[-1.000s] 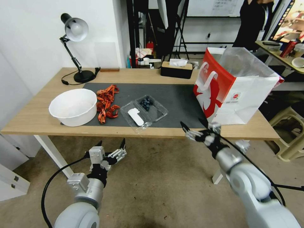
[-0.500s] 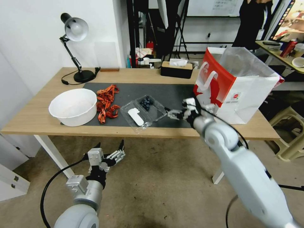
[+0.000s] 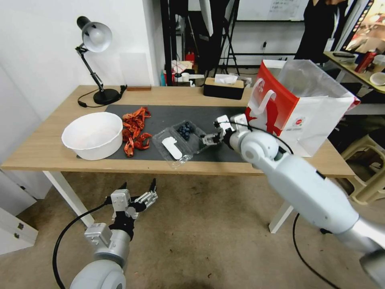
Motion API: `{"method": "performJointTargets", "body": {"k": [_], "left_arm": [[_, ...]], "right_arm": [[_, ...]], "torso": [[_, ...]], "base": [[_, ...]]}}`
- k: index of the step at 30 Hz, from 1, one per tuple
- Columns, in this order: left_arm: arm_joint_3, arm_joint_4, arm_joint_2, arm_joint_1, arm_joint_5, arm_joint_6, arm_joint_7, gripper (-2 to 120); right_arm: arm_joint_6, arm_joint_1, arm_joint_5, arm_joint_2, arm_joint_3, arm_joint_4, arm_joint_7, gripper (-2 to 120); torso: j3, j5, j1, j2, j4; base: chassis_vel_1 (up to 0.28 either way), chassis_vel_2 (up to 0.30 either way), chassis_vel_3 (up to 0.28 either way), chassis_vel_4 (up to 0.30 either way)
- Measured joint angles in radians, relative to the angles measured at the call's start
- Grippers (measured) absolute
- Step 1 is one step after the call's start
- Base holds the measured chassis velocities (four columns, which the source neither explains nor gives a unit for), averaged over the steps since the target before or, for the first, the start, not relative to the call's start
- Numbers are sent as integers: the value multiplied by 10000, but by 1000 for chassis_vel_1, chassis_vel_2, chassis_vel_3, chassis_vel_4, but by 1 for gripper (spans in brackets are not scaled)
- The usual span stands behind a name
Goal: Close the takeout container lid, then place the container into the takeout bag.
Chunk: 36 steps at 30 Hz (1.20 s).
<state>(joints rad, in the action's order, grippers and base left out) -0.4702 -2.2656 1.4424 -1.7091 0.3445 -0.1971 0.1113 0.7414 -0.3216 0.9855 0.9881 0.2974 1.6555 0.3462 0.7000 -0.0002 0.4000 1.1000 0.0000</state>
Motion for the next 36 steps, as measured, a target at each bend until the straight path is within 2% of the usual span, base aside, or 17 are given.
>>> {"method": "performJointTargets", "body": {"k": [16, 36], "left_arm": [[35, -32, 36, -132, -76, 171, 35, 100], [33, -17, 52, -128, -139, 200, 53, 100]], "right_arm": [[-41, 874, 360, -627, 1112, -362, -843, 100], [-58, 1248, 803, -488, 1666, -896, -626, 100]], "torso": [[-1, 2, -1, 0, -1], [-1, 2, -1, 0, 0]], "base": [[0, 0, 0, 0], [0, 0, 0, 0]]}}
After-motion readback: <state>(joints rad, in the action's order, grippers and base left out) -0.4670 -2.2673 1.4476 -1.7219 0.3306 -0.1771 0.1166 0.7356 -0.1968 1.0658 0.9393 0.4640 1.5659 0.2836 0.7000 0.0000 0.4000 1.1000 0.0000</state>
